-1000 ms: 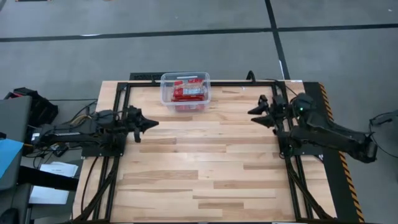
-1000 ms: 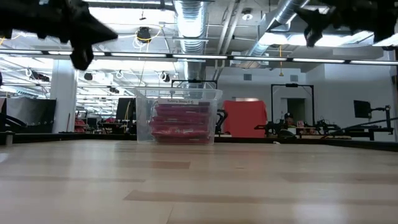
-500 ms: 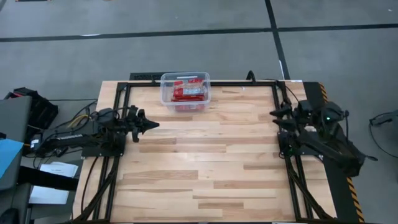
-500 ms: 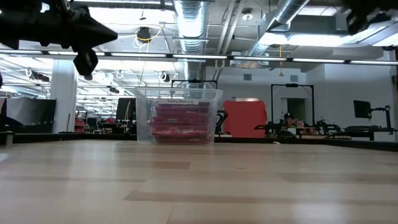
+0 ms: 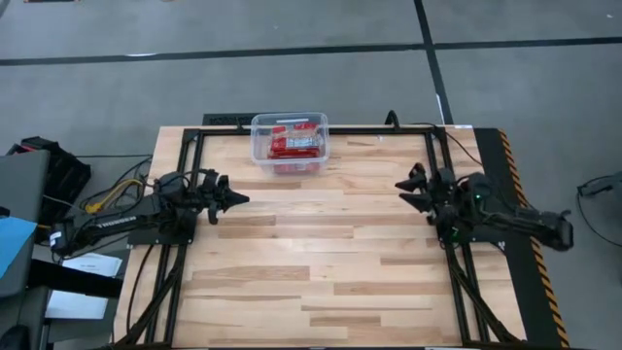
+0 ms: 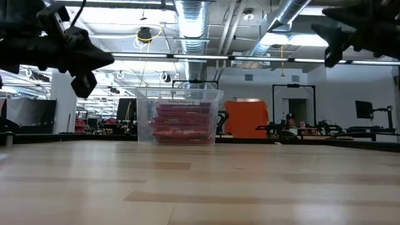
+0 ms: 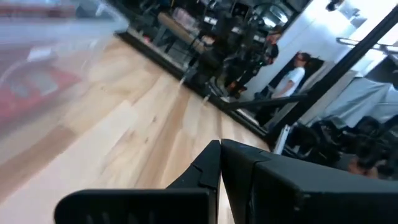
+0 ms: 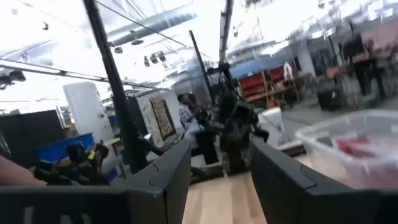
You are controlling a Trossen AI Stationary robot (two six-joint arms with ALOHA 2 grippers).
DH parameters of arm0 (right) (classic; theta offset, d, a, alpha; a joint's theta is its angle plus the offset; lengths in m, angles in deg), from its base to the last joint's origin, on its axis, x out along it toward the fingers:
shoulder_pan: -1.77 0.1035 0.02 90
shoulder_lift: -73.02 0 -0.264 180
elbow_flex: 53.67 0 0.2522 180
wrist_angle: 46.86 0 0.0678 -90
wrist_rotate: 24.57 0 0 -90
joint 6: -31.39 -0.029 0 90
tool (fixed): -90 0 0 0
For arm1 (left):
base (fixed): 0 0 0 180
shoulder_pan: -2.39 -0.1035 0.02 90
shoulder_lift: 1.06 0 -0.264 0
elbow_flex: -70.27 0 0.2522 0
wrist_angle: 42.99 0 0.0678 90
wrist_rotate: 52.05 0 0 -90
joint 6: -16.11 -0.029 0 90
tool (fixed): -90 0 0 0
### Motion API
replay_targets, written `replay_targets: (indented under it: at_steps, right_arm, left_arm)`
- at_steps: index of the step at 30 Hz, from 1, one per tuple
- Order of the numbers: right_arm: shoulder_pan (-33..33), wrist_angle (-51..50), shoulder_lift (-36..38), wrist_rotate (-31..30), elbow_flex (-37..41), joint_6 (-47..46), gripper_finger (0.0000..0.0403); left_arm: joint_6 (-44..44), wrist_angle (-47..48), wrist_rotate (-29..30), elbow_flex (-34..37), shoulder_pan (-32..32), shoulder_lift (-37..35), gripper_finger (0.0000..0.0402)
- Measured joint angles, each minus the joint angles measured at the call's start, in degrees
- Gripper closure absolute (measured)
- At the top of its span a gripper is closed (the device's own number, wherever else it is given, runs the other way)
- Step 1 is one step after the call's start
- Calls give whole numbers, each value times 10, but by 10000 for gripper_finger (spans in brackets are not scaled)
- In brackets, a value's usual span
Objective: Sort popcorn bags into baskets
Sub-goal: Return to Home Position
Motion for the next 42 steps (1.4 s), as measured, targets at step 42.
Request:
replay_targets:
  at_steps: [42]
  right_arm:
    - [52,-247,-2,-100,-1,125,220]
  left_arm:
    - [-34,152,251,-8,132,-168,401]
